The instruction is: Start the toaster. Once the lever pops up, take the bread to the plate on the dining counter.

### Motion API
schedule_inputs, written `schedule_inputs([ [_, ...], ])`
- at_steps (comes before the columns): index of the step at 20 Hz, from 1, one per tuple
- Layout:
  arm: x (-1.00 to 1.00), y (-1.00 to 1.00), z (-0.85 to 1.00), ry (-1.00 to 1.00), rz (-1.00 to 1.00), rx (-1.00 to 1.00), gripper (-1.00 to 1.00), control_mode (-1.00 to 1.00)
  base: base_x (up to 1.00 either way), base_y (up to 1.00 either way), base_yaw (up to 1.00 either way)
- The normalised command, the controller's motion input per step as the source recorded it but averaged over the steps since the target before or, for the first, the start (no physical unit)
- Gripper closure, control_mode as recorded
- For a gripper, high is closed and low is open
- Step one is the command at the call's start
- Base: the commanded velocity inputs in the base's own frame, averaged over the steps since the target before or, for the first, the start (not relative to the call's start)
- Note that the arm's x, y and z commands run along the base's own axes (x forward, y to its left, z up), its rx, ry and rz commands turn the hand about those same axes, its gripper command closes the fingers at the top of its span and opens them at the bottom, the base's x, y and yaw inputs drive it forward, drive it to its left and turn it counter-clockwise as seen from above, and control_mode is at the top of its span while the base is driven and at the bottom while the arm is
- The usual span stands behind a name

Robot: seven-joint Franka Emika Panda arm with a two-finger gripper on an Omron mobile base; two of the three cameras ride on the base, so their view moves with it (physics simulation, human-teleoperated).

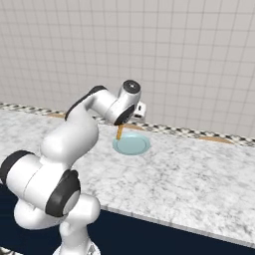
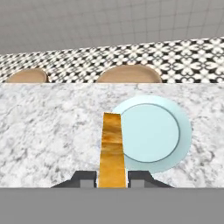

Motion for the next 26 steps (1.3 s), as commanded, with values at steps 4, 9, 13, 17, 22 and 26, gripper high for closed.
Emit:
schedule_inputs([
  [4, 0.45, 0.00, -0.48, 0.01, 0.06, 0.08, 1.00, -1.00, 0.00, 0.00, 0.00],
  [9, 0.31, -0.01, -0.54, 0.00, 0.05, 0.08, 1.00, -1.00, 0.00, 0.00, 0.00],
  [13, 0.03, 0.00, -0.52, 0.02, 0.05, 0.05, 1.00, -1.00, 0.00, 0.00, 0.00],
  [17, 0.30, 0.00, -0.47, 0.05, 0.03, 0.02, 1.00, -1.00, 0.00, 0.00, 0.00],
  [22, 0.45, 0.00, -0.25, 0.00, 0.03, 0.06, 1.00, -1.00, 0.00, 0.00, 0.00],
  [26, 0.21, 0.00, -0.32, 0.00, 0.04, 0.07, 1.00, -1.00, 0.00, 0.00, 0.00],
])
